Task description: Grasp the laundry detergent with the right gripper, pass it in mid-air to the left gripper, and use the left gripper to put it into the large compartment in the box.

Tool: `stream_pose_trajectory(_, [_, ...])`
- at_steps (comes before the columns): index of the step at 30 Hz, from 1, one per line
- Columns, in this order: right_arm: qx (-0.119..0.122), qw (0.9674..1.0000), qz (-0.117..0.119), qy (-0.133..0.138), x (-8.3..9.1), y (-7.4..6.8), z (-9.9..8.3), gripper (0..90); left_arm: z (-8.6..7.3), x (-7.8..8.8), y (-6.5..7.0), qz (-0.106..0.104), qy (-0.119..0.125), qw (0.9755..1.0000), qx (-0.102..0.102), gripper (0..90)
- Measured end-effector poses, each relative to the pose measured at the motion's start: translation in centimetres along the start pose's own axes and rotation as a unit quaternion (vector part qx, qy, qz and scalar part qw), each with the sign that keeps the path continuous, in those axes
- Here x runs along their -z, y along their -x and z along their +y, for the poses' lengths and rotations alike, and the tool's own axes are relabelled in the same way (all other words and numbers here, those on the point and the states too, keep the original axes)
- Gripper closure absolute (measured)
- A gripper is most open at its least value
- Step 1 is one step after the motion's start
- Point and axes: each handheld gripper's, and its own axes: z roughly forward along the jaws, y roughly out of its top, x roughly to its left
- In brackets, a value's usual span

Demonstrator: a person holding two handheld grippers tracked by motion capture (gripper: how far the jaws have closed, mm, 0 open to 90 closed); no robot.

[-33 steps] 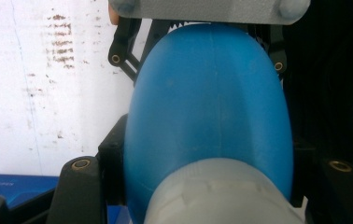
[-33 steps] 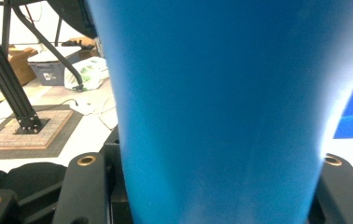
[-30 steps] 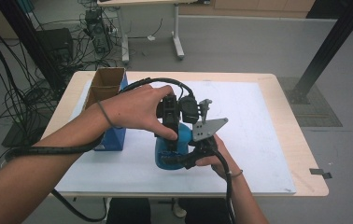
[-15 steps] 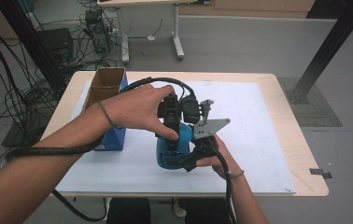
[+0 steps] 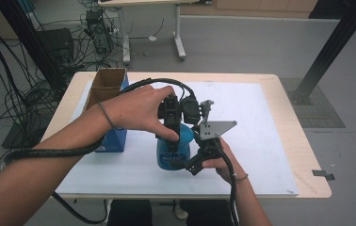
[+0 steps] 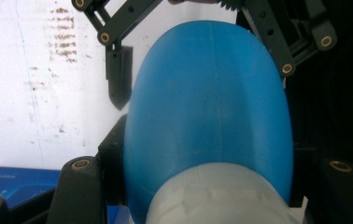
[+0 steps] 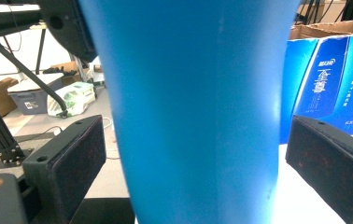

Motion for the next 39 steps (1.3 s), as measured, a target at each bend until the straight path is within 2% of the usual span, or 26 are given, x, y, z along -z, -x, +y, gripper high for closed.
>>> stream_pose_trajectory(8, [-0.005,1.0000,-0.005,0.002,0.3,-0.3,-0.2,5.6,0.0,-0.1,-0.1,-0.001,-0.002,1.0000,0.001,38.2])
stream_pose_trajectory(24, [-0.009,0.9998,-0.017,0.007,0.7,-0.7,-0.5,5.7,-0.2,1.1,-0.1,0.005,0.000,1.0000,0.008,38.2])
stream_pose_trajectory(39, [-0.016,0.9995,-0.026,0.010,0.9,-0.6,-0.8,5.3,-1.0,4.1,0.0,0.013,0.008,0.9997,0.017,38.2])
